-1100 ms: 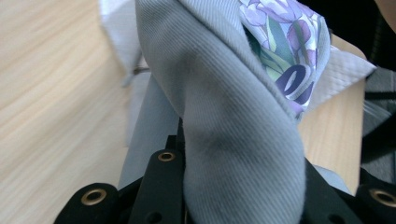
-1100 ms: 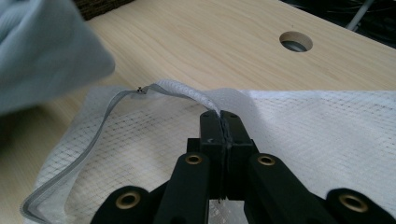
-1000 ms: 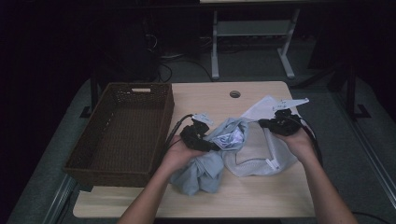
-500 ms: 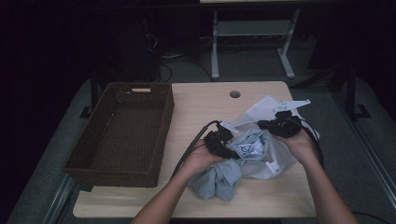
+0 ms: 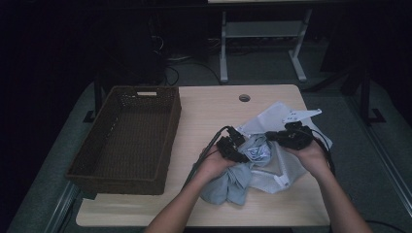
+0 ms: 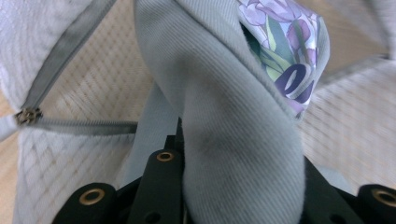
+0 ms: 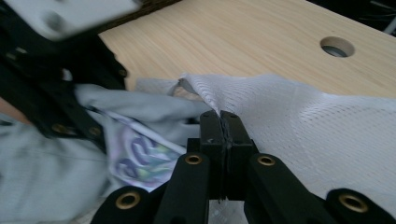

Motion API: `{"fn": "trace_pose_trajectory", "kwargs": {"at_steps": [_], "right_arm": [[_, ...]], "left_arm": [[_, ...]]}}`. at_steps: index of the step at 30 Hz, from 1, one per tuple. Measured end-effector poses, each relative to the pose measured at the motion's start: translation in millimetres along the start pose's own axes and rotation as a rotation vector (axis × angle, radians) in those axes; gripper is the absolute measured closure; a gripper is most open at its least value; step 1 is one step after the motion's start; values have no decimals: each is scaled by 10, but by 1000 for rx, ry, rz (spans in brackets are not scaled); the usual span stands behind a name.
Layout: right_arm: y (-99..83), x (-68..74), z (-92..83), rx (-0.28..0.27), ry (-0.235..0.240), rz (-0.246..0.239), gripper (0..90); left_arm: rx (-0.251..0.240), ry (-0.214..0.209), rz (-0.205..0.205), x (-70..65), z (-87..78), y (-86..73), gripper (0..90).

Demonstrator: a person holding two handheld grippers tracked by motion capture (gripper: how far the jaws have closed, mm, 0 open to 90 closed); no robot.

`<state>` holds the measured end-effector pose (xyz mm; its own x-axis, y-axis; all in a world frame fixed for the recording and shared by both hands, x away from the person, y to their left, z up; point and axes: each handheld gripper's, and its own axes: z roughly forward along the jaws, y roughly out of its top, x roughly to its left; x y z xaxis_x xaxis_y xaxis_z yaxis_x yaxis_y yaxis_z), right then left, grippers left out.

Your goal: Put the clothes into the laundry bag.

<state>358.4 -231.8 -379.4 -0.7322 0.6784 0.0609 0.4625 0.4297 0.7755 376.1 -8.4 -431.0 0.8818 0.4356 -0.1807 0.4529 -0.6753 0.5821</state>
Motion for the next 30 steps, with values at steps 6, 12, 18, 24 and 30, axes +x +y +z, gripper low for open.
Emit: {"fn": "trace_pose_trajectory", "kwargs": {"at_steps": [6, 12, 18, 24, 30], "right_arm": [[3, 63, 40, 19, 6, -17, 888], [-31, 26, 36, 21, 0, -3, 888], [-37, 31, 36, 25, -6, -6, 887], [-47, 31, 58, 34, -8, -5, 888], [-56, 36, 78, 42, -9, -7, 888]], "left_arm": [[-5, 9, 9, -14, 110, -32, 355], [-65, 65, 18, -95, -156, -109, 147], [-73, 77, 26, -195, -368, -282, 119], [-58, 87, 28, -231, -382, -535, 107], [-20, 64, 13, -178, -230, -652, 118]]}}
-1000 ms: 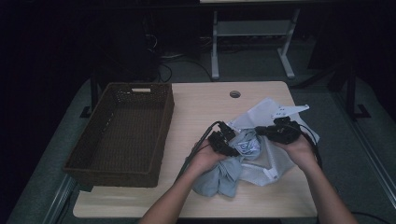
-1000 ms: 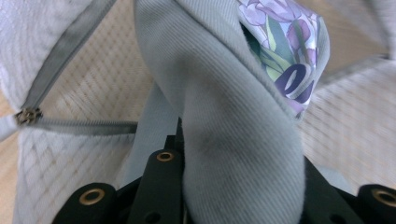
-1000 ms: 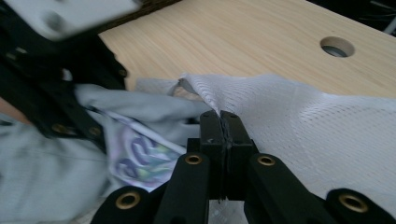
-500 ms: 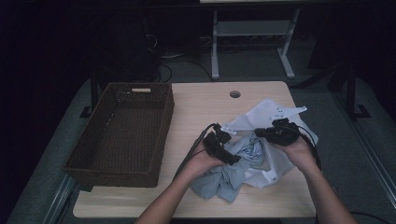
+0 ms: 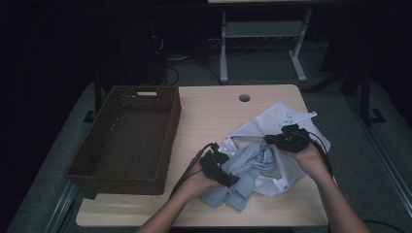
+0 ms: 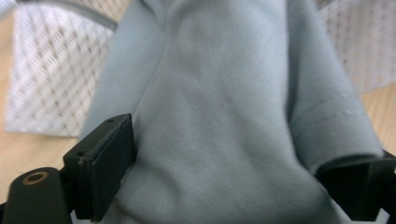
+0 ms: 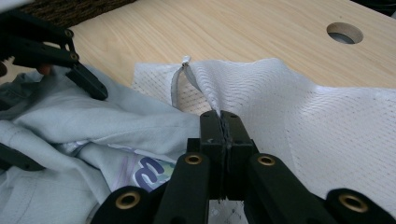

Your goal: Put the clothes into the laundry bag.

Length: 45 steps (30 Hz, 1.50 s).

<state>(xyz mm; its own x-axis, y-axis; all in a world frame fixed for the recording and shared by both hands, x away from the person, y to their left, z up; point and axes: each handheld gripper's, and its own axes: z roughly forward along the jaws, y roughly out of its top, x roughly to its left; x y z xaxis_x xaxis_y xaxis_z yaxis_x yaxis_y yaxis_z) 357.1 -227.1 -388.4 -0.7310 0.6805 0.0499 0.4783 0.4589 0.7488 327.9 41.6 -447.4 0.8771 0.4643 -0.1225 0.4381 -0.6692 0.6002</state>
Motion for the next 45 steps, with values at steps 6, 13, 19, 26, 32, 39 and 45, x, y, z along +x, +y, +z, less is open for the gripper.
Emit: {"fn": "trace_pose_trajectory", "kwargs": {"at_steps": [6, 13, 19, 26, 32, 39, 45], "right_arm": [[-12, -8, 4, 3, 0, 2, 888], [-13, -10, -5, 2, -2, 5, 888], [-16, -9, 3, 4, -2, 2, 888], [-18, -5, 13, 5, 4, 2, 888], [14, 17, -26, -15, -2, 3, 888], [86, 99, -65, -43, 22, -17, 888], [125, 163, -65, -49, 38, -31, 888]], "left_arm": [[20, -5, 13, 4, 77, -40, 194], [18, 8, 40, 2, 50, -56, 508], [27, -8, 31, 18, 19, -47, 645], [-27, -51, -18, 29, -112, 11, 669], [-81, -47, -50, 32, -177, 115, 670], [-122, -15, -109, 50, -105, 302, 670], [-129, 2, -127, 61, 15, 418, 668]]}}
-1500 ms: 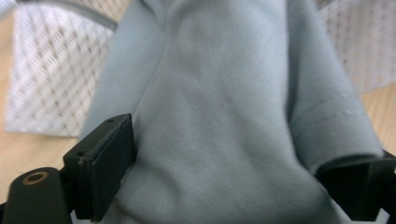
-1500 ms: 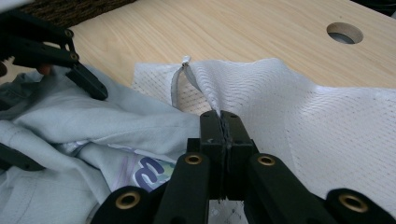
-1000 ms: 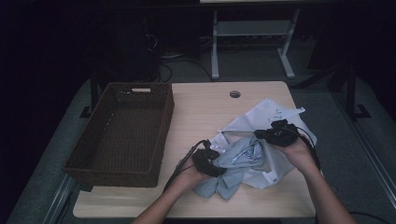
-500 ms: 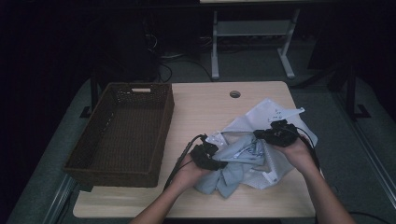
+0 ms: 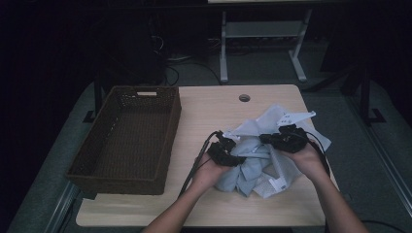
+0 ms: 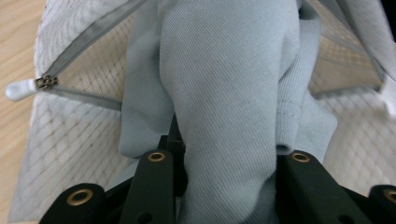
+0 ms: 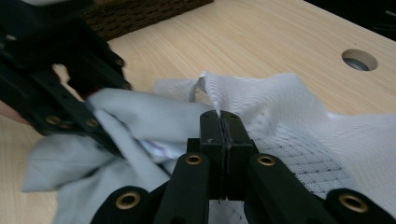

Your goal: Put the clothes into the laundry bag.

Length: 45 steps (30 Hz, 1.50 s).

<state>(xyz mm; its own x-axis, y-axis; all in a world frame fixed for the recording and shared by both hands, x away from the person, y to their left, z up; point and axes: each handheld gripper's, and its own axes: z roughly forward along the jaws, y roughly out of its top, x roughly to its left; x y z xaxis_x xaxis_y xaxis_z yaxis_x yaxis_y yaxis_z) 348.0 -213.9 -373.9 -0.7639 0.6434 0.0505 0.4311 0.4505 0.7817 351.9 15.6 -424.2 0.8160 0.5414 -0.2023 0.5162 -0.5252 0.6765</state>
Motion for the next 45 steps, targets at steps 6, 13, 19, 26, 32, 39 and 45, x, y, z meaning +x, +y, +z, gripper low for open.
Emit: {"fn": "trace_pose_trajectory", "kwargs": {"at_steps": [6, 13, 19, 26, 32, 39, 45], "right_arm": [[-1, 3, 16, 4, 4, -3, 888], [-22, -24, 13, 8, -3, 4, 888], [-42, -53, 15, 10, -7, 14, 888], [-52, -61, 22, 15, -10, 18, 888], [-64, -60, 45, 23, -9, 16, 887], [-78, -62, 69, 31, -5, 20, 887], [-94, -71, 79, 33, -2, 24, 887]], "left_arm": [[22, 21, 3, 21, 228, 27, 637], [33, 24, 30, 33, 276, -18, 381], [24, 46, 75, -2, 15, -88, 222], [11, 47, 91, 11, -297, -271, 162], [29, 58, 103, 65, -375, -522, 127], [76, 93, 139, 154, -259, -684, 109], [118, 121, 163, 154, -163, -719, 109]]}}
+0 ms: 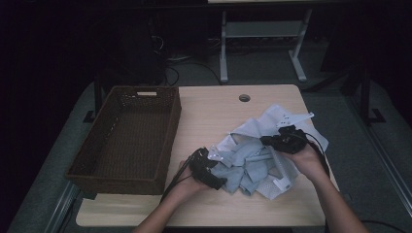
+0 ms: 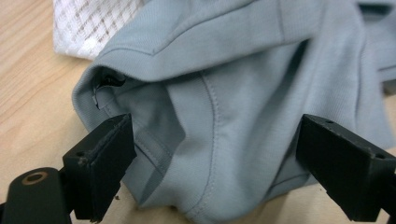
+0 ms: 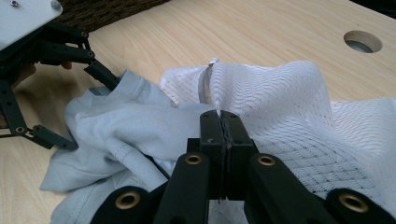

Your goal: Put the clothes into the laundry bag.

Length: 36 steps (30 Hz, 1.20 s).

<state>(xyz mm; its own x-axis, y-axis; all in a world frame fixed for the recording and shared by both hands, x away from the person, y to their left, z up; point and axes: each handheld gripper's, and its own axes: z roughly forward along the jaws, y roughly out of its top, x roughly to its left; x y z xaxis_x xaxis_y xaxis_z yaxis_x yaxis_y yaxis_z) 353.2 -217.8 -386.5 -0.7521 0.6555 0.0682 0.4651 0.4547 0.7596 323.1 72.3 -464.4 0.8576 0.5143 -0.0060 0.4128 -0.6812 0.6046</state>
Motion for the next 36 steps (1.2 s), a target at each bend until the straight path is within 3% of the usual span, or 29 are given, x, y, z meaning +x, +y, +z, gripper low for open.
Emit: {"fn": "trace_pose_trajectory", "kwargs": {"at_steps": [5, 8, 11, 15, 17, 18, 19, 20, 21, 22, 23, 28, 36], "right_arm": [[-6, -3, 9, 4, 0, 0, 887], [-6, -4, 18, 7, 2, 0, 887], [-5, 0, 22, 9, 0, -3, 887], [-5, -4, 11, 4, 0, -3, 887], [-2, -4, 8, 4, 0, -3, 887], [0, -4, 8, 4, 0, -6, 887], [0, -4, 8, 4, 0, -6, 887], [1, -1, 7, 4, 0, -6, 888], [6, 10, 7, 5, 1, -8, 888], [6, 10, 7, 5, 1, -8, 888], [9, 23, 13, 8, 3, -10, 888], [14, 43, 38, 15, 11, -22, 888], [44, 82, 21, 6, 29, -24, 888]], "left_arm": [[-40, 36, -27, 65, -117, 7, 104], [-34, 34, -39, 114, -89, 2, 100], [4, 29, -39, 148, 16, -12, 100], [-6, 14, -24, 139, 12, -6, 138], [-9, 8, -19, 135, 4, -4, 209], [-31, -21, -2, 123, -22, -1, 325], [-31, -21, -2, 123, -22, -1, 438], [-39, -37, 6, 113, -31, 5, 438], [-54, -66, 11, 99, -22, 14, 662], [-54, -66, 11, 99, -22, 14, 728], [-57, -92, -4, 90, -7, 43, 771], [-75, -121, 19, 46, -33, 149, 840], [-175, -151, 48, -56, -78, 483, 842]]}}
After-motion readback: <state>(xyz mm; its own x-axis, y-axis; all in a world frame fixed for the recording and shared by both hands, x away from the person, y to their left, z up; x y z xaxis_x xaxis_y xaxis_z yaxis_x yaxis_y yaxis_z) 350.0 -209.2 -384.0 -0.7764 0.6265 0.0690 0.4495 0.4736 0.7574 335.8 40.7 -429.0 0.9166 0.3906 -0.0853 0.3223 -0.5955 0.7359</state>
